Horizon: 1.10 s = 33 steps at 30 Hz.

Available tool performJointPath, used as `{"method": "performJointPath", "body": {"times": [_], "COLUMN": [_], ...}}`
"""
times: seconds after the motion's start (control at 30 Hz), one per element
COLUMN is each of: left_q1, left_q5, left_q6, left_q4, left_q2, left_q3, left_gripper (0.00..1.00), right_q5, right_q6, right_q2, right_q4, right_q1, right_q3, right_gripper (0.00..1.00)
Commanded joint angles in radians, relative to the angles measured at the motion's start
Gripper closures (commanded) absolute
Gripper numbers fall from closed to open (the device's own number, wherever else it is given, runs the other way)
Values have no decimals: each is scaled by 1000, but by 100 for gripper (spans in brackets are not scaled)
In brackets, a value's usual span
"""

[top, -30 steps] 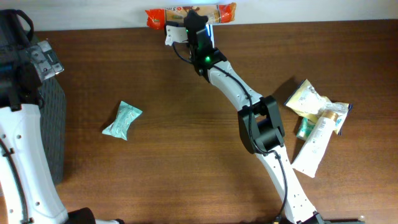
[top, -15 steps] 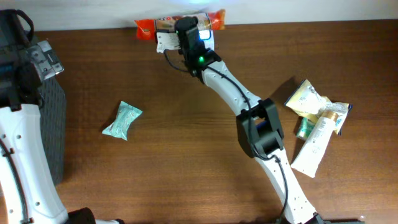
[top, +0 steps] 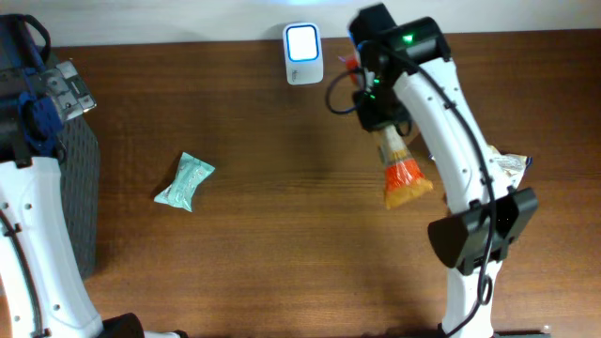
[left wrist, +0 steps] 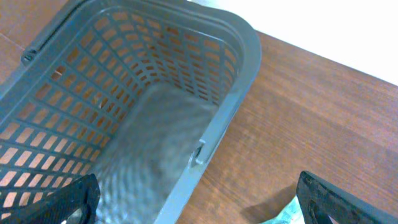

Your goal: Scan the item barcode

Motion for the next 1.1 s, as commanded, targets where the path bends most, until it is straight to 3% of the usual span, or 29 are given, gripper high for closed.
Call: {"method": "performJointPath", "body": {"times": [0.0, 0.13, 0.17, 0.2, 0.23, 0.27, 0.37, 0.43, 0.53, 0.63, 0.7, 0.83, 1.07], "left_q1": [1, 1, 1, 1, 1, 1, 1, 1, 1, 1, 1, 1, 1], "left_q5": [-13, -13, -13, -13, -13, -13, -13, -13, -13, -13, -13, -13, -13], "left_q6": [9, 9, 9, 9, 9, 9, 9, 9, 9, 9, 9, 9, 9], "left_q4": [1, 1, 1, 1, 1, 1, 1, 1, 1, 1, 1, 1, 1], "left_q2": [-6, -6, -6, -6, -6, -6, -6, -6, -6, -6, -6, -6, -6], "left_q3": [-1, -1, -1, -1, -1, -1, -1, -1, -1, -1, -1, -1, -1], "left_gripper": [1, 1, 1, 1, 1, 1, 1, 1, 1, 1, 1, 1, 1], "right_q5": [-7, 157, 161, 115, 85, 64, -125, -403, -805, -771, -702, -645, -647], "right_q6": [91, 79, 66, -43, -113, -129, -158, -157, -156, -38, 119, 292, 293], "right_q2": [-38, -38, -38, -38, -40, -40, -40, -40, -31, 53, 120, 251, 386], "right_q4": [27, 214, 238, 245, 245, 244, 240, 306, 579, 858, 991, 1170, 1285], "right_q1": [-77, -174, -187, -192, -189, -188, -189, -186, -120, 65, 158, 289, 410], "right_q3": [-167, -472, -496, -504, -497, -484, -344, -244, -250, -256, -256, -256, -256], "right_gripper": [96, 96, 88, 40, 9, 7, 5, 5, 1, 1, 12, 22, 35]}}
